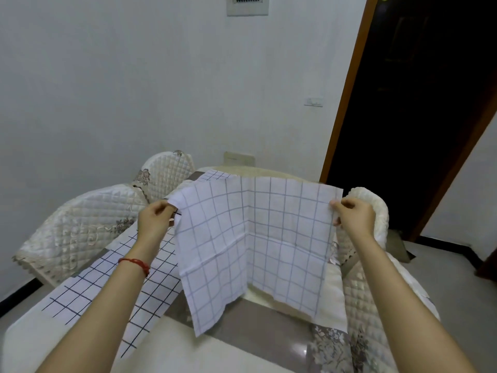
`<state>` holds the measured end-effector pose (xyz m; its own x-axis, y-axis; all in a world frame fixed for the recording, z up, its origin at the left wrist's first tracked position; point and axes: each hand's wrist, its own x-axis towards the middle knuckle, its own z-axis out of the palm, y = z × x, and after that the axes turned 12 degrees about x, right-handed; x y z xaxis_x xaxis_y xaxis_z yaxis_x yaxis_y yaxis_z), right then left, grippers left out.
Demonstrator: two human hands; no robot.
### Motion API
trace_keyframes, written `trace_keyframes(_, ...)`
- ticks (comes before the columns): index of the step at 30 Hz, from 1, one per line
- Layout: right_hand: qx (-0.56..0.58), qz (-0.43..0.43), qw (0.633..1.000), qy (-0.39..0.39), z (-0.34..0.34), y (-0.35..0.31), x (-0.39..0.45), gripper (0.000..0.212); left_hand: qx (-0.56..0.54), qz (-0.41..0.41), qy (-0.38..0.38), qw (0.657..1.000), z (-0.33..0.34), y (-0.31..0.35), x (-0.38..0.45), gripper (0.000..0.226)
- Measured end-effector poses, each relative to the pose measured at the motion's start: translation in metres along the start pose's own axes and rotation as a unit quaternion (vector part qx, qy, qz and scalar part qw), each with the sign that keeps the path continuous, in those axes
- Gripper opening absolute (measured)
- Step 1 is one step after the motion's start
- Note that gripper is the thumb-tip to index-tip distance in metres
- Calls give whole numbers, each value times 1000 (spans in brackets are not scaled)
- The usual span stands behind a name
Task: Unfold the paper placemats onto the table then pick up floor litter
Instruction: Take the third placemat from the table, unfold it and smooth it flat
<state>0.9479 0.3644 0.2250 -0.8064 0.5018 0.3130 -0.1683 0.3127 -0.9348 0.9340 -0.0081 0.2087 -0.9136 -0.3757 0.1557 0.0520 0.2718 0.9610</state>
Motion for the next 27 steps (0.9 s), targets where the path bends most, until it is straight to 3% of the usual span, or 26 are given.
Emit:
trace_keyframes(5,172,10,985,12,-15,14,-18,10,10,63,0,998,-24,-1,-21,22)
trace_keyframes(11,255,91,963,-1,-27,64,-66,13,42,29,-49,997,-40,-48,-62,14)
trace_keyframes(16,177,162,971,16,-37,119,-108,36,88,-25,-78,993,-47,-98,-107,15)
trace_keyframes(25,76,279,957,0,-49,176,-155,29,151,-116,-146,971,-54,-186,-169,14)
trace_keyframes(27,58,307,950,10,-47,186,-163,36,158,-158,-144,964,-51,-205,-176,12)
